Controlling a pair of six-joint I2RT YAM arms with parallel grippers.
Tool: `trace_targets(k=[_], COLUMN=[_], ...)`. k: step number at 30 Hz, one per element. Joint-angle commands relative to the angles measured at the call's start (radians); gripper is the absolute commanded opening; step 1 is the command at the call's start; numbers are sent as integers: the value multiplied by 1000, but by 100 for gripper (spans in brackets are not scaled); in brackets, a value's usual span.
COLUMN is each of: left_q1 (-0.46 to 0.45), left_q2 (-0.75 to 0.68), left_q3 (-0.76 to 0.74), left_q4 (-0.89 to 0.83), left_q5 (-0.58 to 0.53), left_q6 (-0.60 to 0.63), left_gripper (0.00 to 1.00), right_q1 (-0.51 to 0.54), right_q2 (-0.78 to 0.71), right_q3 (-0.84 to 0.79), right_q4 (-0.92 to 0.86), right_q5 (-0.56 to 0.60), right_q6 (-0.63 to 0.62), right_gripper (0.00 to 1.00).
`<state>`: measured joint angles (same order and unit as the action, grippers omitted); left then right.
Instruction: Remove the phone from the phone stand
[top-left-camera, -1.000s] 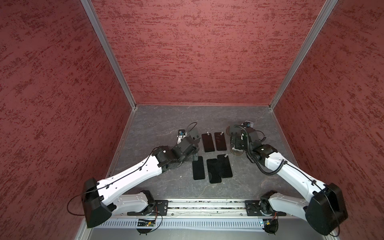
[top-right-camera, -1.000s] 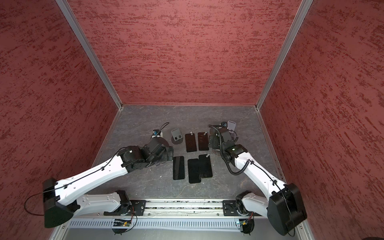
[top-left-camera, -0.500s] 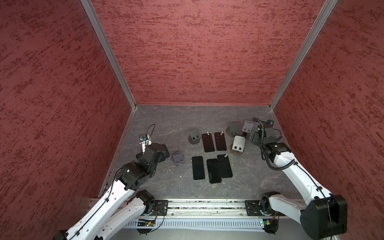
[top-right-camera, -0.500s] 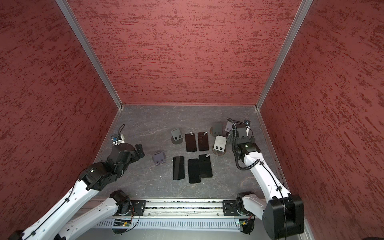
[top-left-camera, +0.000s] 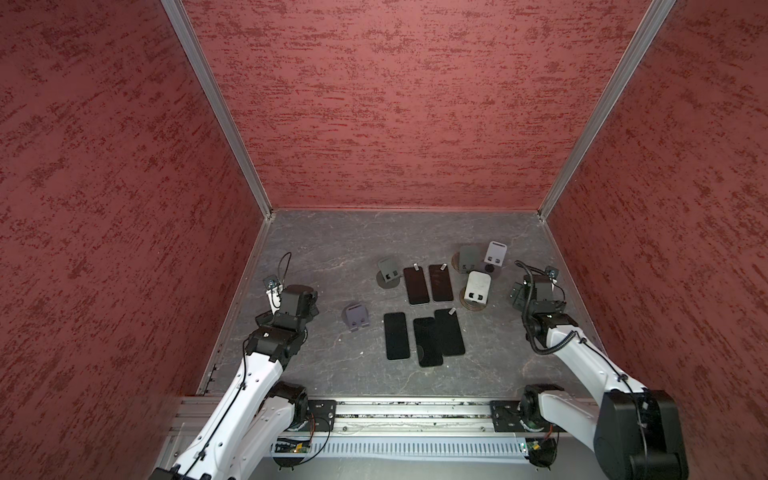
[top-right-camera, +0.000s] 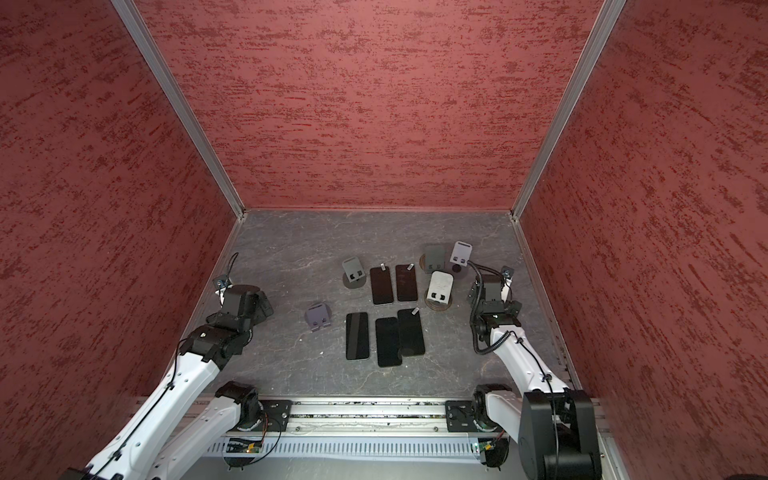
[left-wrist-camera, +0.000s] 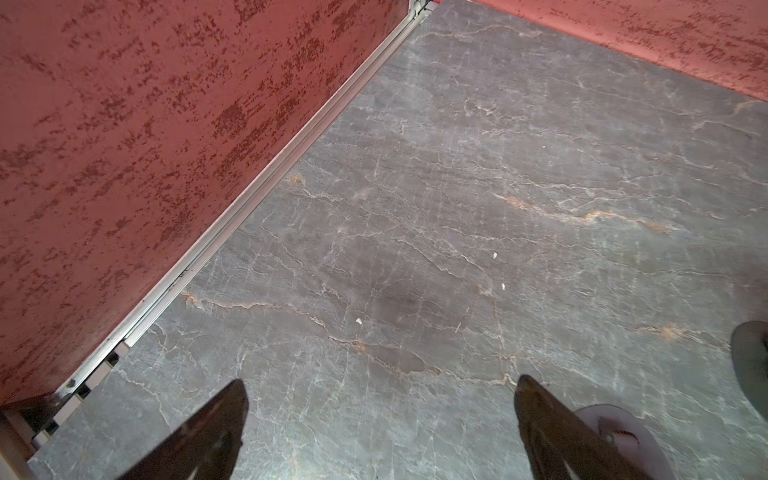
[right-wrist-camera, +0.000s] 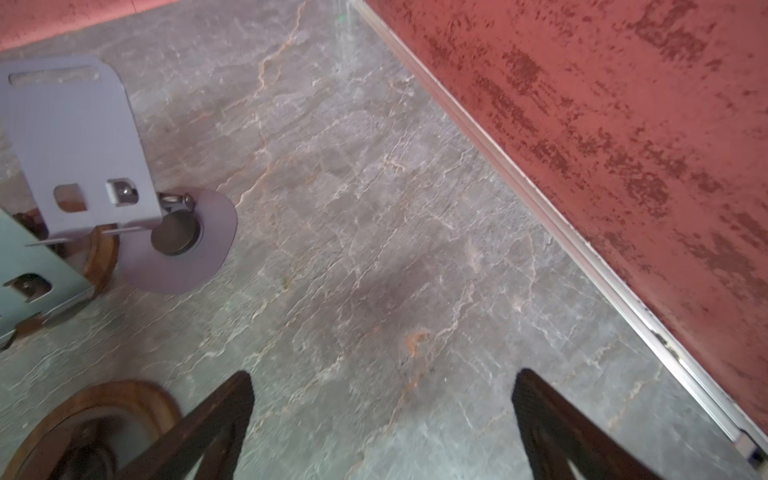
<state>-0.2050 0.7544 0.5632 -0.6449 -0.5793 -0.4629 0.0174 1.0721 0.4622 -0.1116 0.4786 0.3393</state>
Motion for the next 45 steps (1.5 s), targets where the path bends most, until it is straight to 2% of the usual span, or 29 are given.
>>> trace_targets(k=[1, 5, 8, 13, 19, 25, 29, 36, 37, 40, 41, 43, 45], left_q1=[25, 43, 61, 77, 87, 120, 144, 161, 163, 166, 172, 180, 185], left_q2=[-10, -36, -50, -36, 31, 194, 296, 472, 500, 574, 608, 681, 766], left_q3=[-63, -126, -181, -286, -353, -375, -362, -319, -310, -276, -273, -282, -281], left_q4=[209, 352, 493, 745, 974, 1197, 1285, 1455, 1475, 1519, 1546, 1636, 1710], left_q5=[57, 58, 61, 135, 250, 324, 370, 423, 436, 455, 452, 452, 469], left_q6=[86, 156, 222, 324, 393, 410, 410, 442, 451, 479, 483, 477, 475], left_gripper=[99, 99, 99, 99, 99, 99, 99, 100, 99, 100, 99, 99, 100], right_q1=[-8, -10, -11, -13, -14, -13, -13, -14, -15, -13, -13, -14, -14], right_q2=[-49, -56, 3, 126, 160, 262, 287, 295, 307, 441, 449, 493, 476], right_q3=[-65, -166, -190, -178, -217, -213, -171, -171, -184, -231, -225, -225, -215], right_q4=[302, 536, 639, 757, 943, 1124, 1072, 1088, 1130, 1353, 1332, 1390, 1333], right_q5=[87, 85, 55, -2, -48, -33, -66, -116, -130, -208, -229, -198, -202], right_q6=[-40, -89, -114, -152, -210, -277, -285, -295, -268, -310, -312, -309, -300], right_gripper=[99, 99, 99, 99, 99, 99, 99, 99, 99, 99, 99, 99, 99])
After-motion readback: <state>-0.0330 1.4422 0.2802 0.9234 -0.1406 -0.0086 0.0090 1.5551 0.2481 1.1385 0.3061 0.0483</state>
